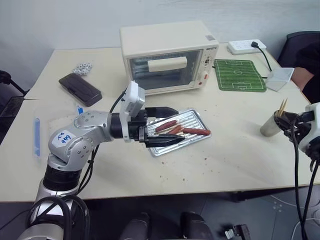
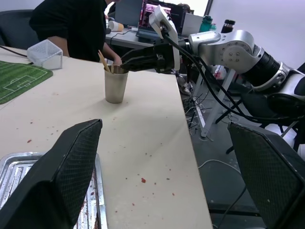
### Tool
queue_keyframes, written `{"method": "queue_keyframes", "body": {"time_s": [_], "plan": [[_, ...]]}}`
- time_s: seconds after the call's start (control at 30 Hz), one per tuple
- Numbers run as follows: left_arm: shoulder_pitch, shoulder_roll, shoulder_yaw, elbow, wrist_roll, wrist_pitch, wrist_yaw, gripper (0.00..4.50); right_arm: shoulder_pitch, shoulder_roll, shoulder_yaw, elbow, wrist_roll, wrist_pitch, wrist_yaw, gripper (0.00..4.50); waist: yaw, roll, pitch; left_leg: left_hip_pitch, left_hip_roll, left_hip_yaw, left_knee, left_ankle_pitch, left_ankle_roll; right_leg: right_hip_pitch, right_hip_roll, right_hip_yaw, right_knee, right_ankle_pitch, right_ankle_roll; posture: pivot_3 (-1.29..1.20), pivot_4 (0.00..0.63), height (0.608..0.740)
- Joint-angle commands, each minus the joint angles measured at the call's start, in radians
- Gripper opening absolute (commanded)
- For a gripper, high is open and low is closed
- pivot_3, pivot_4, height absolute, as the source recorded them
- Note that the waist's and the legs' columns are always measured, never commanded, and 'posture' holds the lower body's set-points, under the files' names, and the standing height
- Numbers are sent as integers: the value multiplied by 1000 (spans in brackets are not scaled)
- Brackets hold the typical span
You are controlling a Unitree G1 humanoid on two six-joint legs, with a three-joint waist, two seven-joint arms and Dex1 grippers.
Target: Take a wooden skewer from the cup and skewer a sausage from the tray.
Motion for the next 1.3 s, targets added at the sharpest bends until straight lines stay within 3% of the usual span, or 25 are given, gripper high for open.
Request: {"method": "queue_keyframes", "body": {"time_s": [0.03, 0.6, 0.77, 1.3], "plan": [[-14, 6, 10, -27, 7, -19, -3, 4500, -45, 7, 5, 32, -20, -50, -11, 1573, 0, 0, 0, 0, 0, 0, 0, 0, 0, 0, 0, 0, 0, 0, 0, 0, 150, 740], [-39, 10, 14, -4, 28, -40, -12, 4500, -125, 28, 86, 236, -114, -152, -26, 1573, -1, 0, 0, 0, 0, 0, 0, 0, 0, 0, 0, 0, 0, 0, 0, 0, 150, 740], [-42, 4, 10, 6, 40, -50, -17, 4500, -145, 31, 75, 235, -106, -170, -27, 52, -3, 0, 0, 0, 0, 0, 0, 0, -1, -1, 1, 0, 0, 0, 0, 0, 150, 740], [-48, -19, -3, 49, 88, -104, -46, 4500, -154, 14, 88, 189, -118, -142, -15, 20, 0, 1, 0, 0, 0, 0, 0, 0, -1, -1, 2, 1, 0, 0, 0, 0, 150, 740]]}}
